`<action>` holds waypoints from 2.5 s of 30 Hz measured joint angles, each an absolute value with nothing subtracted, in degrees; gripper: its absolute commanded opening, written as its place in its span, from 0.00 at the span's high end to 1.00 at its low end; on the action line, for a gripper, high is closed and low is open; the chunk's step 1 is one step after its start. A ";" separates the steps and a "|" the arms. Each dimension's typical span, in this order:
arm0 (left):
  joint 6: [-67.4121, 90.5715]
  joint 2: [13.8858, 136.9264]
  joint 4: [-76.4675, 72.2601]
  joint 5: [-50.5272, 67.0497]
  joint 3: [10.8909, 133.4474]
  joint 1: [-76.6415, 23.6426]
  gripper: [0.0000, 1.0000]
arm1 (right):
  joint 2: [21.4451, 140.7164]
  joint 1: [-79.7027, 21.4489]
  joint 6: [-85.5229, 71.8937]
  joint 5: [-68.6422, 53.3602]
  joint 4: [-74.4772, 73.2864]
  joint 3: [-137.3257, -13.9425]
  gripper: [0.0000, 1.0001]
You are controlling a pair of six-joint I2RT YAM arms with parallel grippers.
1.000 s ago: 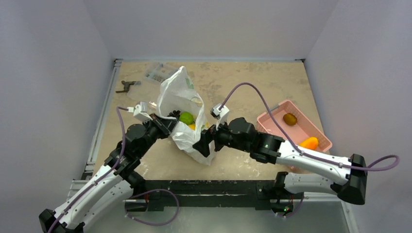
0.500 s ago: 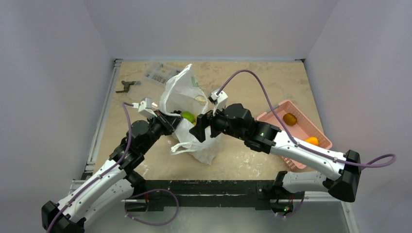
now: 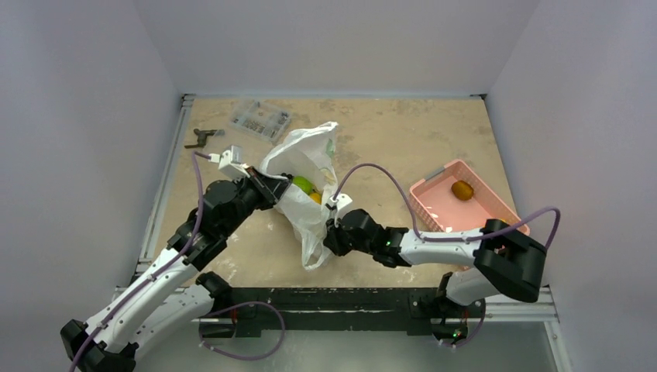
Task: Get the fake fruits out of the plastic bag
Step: Adjust the plastic bag at the center of the board.
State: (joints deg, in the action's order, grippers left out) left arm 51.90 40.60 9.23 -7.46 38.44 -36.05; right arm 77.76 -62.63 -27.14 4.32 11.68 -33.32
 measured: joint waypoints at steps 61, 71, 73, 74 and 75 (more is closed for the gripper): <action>37.45 37.89 39.83 7.51 47.77 -22.87 1.00 | 63.81 -44.69 -16.93 13.08 -10.00 -54.50 0.12; 39.99 38.70 37.41 10.74 47.72 -22.87 1.00 | 47.40 -51.09 -5.96 -9.52 2.46 -41.39 0.02; 40.14 38.70 37.39 10.96 47.72 -22.87 1.00 | 50.41 -52.14 -3.49 -13.39 4.97 -40.99 0.01; 40.38 38.74 37.39 11.07 47.72 -22.87 1.00 | 52.34 -53.32 -2.15 -14.04 6.13 -41.06 0.01; 40.58 38.81 37.36 11.18 47.72 -22.87 1.00 | 54.28 -55.37 -0.40 -13.89 6.85 -41.12 0.01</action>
State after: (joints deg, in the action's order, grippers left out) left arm 40.58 38.81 37.36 11.18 47.72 -22.87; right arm 54.28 -55.37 -0.40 -13.89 6.85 -41.12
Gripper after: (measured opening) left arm 0.005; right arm 0.984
